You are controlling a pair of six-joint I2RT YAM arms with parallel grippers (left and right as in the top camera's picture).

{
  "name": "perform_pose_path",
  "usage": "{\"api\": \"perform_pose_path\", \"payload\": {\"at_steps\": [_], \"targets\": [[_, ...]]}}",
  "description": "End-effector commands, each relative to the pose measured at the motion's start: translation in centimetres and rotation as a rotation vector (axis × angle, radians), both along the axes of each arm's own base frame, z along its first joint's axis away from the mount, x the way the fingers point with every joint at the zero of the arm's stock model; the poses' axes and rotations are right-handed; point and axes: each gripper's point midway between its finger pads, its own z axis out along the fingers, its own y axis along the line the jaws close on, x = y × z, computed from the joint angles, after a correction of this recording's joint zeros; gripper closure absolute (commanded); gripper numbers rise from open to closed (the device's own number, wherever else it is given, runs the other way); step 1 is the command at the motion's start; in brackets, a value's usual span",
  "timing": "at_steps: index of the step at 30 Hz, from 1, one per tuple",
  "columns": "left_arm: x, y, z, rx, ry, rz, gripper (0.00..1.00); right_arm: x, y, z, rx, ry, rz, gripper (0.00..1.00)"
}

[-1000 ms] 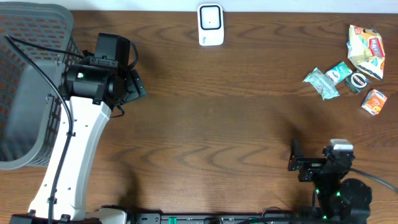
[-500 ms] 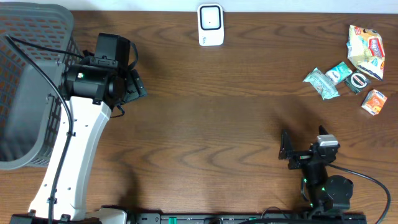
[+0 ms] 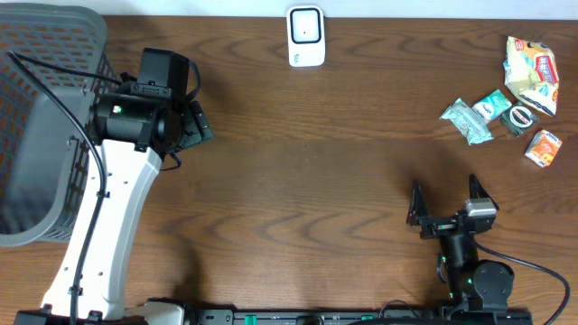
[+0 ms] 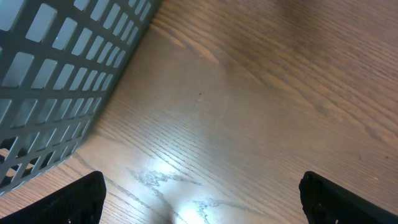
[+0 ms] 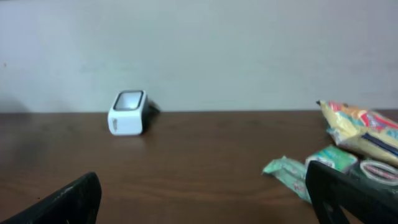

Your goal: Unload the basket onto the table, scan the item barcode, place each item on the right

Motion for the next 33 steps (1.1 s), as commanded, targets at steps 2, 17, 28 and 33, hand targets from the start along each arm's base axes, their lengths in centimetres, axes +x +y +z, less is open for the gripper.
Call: {"api": "perform_pose_path", "payload": {"at_steps": [2, 17, 28, 33], "targets": [[-0.1, 0.4, -0.1, 0.010, 0.004, 0.017, 0.02, 0.0, 0.4, -1.6, -0.016, 0.062, 0.011, 0.01], [-0.1, 0.4, -0.1, 0.010, 0.004, 0.017, 0.02, -0.1, 0.2, -2.5, -0.040, 0.095, 0.000, 0.01], [-0.1, 0.4, -0.1, 0.010, 0.004, 0.016, 0.03, -0.1, 0.5, -2.4, -0.098, 0.086, 0.018, 0.01], [-0.1, 0.4, -0.1, 0.010, 0.004, 0.016, 0.03, -0.1, 0.7, -1.1, -0.093, 0.032, 0.023, 0.01]]}}
